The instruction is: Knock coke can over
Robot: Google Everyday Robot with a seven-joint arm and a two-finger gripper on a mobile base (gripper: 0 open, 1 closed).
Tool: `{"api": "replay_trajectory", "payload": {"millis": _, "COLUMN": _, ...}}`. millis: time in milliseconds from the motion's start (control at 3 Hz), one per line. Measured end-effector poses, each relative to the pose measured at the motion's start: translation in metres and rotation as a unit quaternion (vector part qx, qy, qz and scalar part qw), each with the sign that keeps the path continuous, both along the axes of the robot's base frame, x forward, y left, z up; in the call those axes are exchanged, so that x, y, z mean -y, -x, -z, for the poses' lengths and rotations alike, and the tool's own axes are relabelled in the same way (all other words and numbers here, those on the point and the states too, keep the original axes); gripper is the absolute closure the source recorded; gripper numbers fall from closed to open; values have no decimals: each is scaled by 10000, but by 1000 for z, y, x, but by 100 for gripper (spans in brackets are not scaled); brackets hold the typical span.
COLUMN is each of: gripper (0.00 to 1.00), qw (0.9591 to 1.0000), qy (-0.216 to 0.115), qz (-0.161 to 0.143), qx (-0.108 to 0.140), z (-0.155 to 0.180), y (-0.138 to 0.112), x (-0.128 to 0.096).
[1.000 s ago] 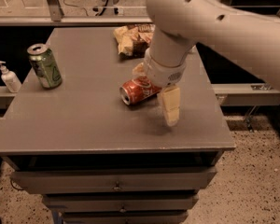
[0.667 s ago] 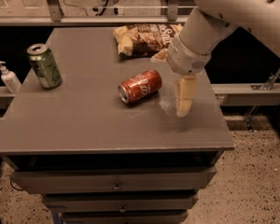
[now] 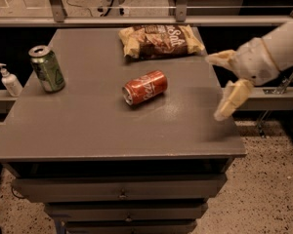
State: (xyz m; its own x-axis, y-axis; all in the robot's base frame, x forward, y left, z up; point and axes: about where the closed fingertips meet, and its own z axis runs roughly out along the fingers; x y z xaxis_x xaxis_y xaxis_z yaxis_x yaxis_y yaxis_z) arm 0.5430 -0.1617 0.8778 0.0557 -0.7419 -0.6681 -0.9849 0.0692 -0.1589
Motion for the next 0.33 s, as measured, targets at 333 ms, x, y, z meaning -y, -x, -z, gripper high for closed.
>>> {"api": "replay_trajectory", "payload": {"millis": 333, "gripper": 0, "qw": 9983, "qy": -475, "qz": 341, "qx": -61, "z": -12, "y": 17, "x": 25}}
